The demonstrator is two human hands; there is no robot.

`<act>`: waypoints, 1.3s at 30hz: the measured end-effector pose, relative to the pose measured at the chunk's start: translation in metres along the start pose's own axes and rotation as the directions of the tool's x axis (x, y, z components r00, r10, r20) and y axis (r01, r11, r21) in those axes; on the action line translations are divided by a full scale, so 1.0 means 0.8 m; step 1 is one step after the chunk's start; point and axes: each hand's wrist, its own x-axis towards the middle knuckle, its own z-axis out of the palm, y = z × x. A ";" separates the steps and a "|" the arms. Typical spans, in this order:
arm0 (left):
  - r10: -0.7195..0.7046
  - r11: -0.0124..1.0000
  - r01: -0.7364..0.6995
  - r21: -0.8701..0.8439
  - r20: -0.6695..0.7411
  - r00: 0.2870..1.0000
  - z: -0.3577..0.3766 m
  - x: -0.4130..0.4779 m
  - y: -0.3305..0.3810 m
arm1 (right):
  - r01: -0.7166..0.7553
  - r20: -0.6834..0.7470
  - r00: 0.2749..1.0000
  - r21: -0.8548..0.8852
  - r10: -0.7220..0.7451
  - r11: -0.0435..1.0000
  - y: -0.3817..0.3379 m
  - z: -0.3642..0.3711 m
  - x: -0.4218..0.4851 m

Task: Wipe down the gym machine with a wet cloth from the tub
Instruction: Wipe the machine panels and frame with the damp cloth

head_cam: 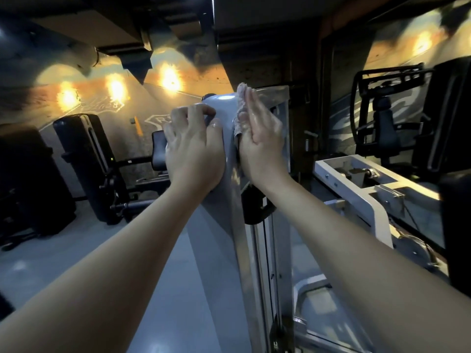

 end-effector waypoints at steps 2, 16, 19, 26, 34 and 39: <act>-0.018 1.000 0.018 -0.008 0.012 1.000 0.006 0.002 -0.005 | 0.005 -0.013 1.000 0.065 -0.004 0.998 0.001 0.001 -0.022; -0.238 0.970 0.232 -0.071 -0.107 0.965 0.012 -0.004 0.009 | -0.015 0.082 0.997 0.072 0.009 0.997 0.125 -0.093 -0.049; -0.333 0.941 0.321 -0.106 -0.120 0.935 0.016 -0.003 0.009 | 0.202 0.158 0.964 0.101 -0.216 0.974 0.138 -0.085 -0.057; -0.384 0.922 0.373 -0.104 -0.115 0.916 0.019 -0.003 0.014 | 0.421 0.605 0.725 -0.014 -0.328 0.907 0.102 -0.039 -0.045; -0.367 0.930 0.360 -0.075 -0.128 0.921 0.020 -0.006 0.016 | 0.407 0.697 0.619 0.111 -0.363 0.907 0.111 -0.076 -0.053; -0.362 0.932 0.356 -0.072 -0.116 0.925 0.019 -0.005 0.013 | 0.322 0.795 0.576 -0.007 -0.191 0.947 0.069 -0.048 -0.027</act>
